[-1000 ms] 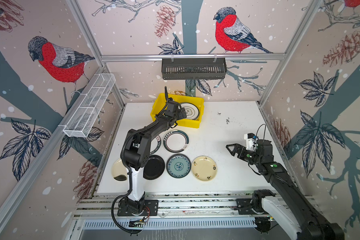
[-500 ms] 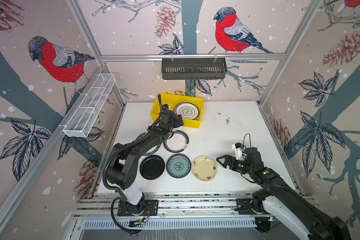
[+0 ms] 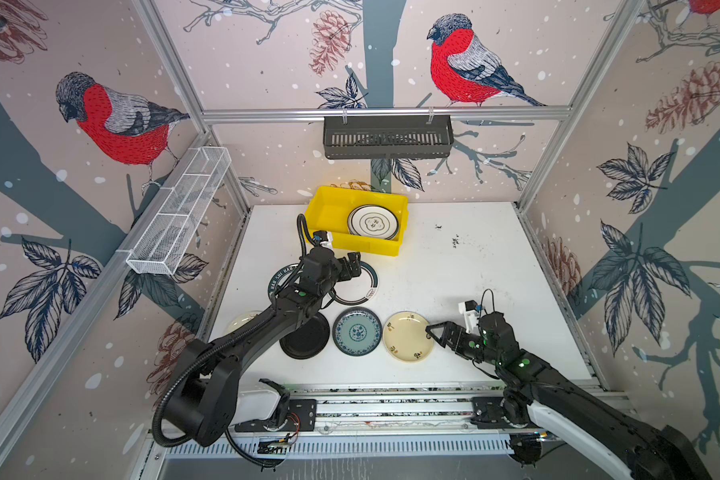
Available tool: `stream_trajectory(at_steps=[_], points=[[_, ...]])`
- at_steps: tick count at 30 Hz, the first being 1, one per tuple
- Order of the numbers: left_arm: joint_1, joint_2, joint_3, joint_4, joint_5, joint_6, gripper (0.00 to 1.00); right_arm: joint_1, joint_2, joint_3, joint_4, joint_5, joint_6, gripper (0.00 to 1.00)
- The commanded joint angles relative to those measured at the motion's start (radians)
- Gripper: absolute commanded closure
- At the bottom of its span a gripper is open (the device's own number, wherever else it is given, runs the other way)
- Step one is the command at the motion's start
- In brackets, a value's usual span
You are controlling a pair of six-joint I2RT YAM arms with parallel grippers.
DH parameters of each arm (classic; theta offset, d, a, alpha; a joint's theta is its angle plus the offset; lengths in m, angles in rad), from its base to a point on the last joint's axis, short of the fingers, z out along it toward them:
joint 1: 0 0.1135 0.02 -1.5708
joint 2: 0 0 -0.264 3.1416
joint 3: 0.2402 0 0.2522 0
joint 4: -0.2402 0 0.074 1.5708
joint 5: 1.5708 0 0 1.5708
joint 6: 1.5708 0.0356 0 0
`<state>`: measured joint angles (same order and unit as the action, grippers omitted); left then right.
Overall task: Place the plates into the plastic bin on the countertop
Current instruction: 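Lift left gripper from the bin while right gripper moves to the cream plate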
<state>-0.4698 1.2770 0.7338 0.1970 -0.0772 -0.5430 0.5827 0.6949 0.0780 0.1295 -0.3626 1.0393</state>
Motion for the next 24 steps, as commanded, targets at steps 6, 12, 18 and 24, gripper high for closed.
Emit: stream_trajectory(at_steps=[6,12,18,24], points=[[-0.001,-0.057,-0.039,0.048,0.025,-0.003,0.05,0.125,0.014,-0.013,0.034,0.192,0.156,0.09],[-0.001,-0.06,-0.028,0.036,0.034,0.002,0.04,0.194,0.086,-0.031,0.109,0.208,0.24,0.22],[-0.001,-0.103,-0.07,0.055,0.016,0.013,0.04,0.211,0.106,-0.027,0.111,0.232,0.26,0.4],[-0.001,-0.109,-0.12,0.096,0.002,-0.008,0.04,0.238,0.13,-0.052,0.184,0.244,0.299,0.43]])
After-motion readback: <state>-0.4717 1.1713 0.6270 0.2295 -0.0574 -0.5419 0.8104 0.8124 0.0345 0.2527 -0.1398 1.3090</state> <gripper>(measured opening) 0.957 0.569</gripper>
